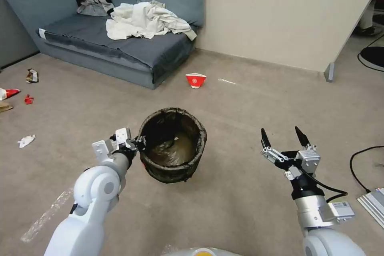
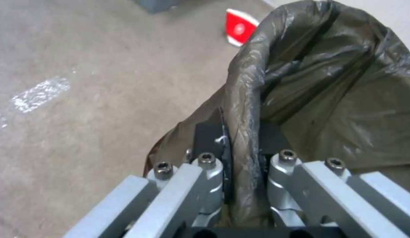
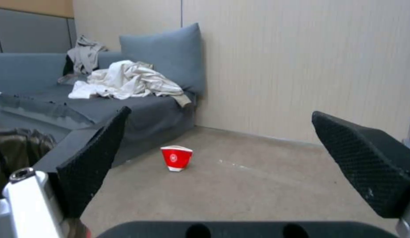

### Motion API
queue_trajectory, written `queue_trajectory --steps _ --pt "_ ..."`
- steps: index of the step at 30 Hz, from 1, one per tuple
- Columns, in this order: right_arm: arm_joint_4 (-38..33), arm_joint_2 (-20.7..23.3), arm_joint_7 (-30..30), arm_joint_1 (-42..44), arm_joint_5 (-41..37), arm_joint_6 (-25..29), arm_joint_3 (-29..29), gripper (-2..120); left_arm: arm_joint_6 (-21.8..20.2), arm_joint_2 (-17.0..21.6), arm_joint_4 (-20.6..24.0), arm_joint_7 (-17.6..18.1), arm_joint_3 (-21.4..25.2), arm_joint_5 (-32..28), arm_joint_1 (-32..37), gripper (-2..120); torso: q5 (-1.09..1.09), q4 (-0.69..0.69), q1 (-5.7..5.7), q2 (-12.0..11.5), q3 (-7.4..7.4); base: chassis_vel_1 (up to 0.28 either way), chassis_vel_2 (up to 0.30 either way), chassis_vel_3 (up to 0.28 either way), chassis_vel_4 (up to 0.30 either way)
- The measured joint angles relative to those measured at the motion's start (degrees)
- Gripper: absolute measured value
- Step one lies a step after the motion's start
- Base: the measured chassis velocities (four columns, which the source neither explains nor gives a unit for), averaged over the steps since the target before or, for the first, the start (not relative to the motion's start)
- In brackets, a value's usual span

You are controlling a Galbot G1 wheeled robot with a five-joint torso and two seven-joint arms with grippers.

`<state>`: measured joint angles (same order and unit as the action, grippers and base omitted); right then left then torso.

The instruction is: Pick up the trash can from the floor.

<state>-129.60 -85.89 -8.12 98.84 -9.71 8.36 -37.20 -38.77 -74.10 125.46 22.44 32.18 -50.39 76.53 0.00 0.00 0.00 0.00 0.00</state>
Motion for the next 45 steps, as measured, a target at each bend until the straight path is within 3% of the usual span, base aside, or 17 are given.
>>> queue_trajectory --steps 3,17,45 --pt "-0.5 0.1 0.0 0.4 0.0 0.1 0.0 100 -0.8 -0.4 2.5 0.6 1.2 -1.3 0.9 6 0.00 0.00 0.00 0.0 0.00 0.000 0.000 0.000 0.000" --pt "-0.8 0.8 0.0 0.6 -0.4 0.3 -0.4 100 -2.7 -0.8 6.5 2.1 3.5 -5.4 1.9 6 0.00 0.00 0.00 0.0 0.00 0.000 0.000 0.000 0.000" --pt "-0.6 0.8 0.0 0.3 -0.6 -0.4 -0.7 100 -2.9 -1.0 6.2 2.0 2.6 -5.3 1.4 6 0.00 0.00 0.00 0.0 0.00 0.000 0.000 0.000 0.000"
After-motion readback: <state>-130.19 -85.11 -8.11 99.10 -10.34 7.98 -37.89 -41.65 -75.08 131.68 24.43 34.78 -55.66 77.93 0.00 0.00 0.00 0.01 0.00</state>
